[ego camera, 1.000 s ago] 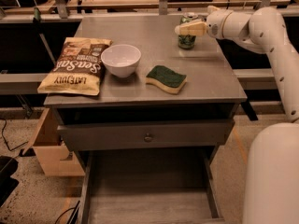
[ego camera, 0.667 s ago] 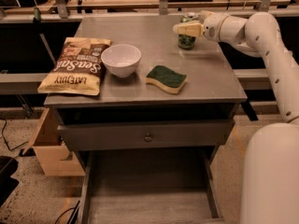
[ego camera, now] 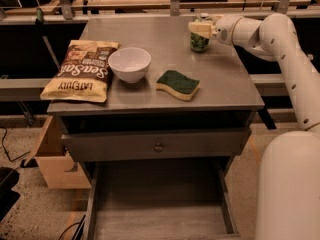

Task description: Place green can into middle drawer

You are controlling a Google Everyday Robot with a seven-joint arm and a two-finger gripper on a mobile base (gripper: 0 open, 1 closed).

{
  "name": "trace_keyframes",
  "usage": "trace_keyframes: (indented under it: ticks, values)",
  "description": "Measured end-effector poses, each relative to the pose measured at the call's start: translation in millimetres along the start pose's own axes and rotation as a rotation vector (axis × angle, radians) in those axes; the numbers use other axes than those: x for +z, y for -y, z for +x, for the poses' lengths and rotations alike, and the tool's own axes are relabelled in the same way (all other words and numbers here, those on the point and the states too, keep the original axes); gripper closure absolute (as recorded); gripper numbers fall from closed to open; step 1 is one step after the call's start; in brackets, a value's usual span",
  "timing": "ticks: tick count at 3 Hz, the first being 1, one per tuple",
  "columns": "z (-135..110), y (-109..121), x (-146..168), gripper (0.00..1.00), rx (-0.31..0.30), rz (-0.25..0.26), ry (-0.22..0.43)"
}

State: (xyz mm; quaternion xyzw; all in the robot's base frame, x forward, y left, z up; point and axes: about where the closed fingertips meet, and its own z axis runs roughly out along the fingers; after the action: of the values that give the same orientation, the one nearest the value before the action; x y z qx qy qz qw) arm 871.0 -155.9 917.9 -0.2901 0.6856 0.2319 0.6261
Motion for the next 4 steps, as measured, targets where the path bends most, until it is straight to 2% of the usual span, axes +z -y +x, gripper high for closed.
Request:
trace_keyframes:
  ticks: [1, 2, 3, 4]
  values:
    - [1, -2, 3, 0.88, 0.001, -0.005, -0.001]
    - [2, -5, 6, 1.0, 0.002, -0.01, -0.001]
    - [2, -7, 10, 1.0, 0.003, -0.017, 0.001]
    - [-12, -15, -2, 1.0, -0.039, -0.023, 0.025]
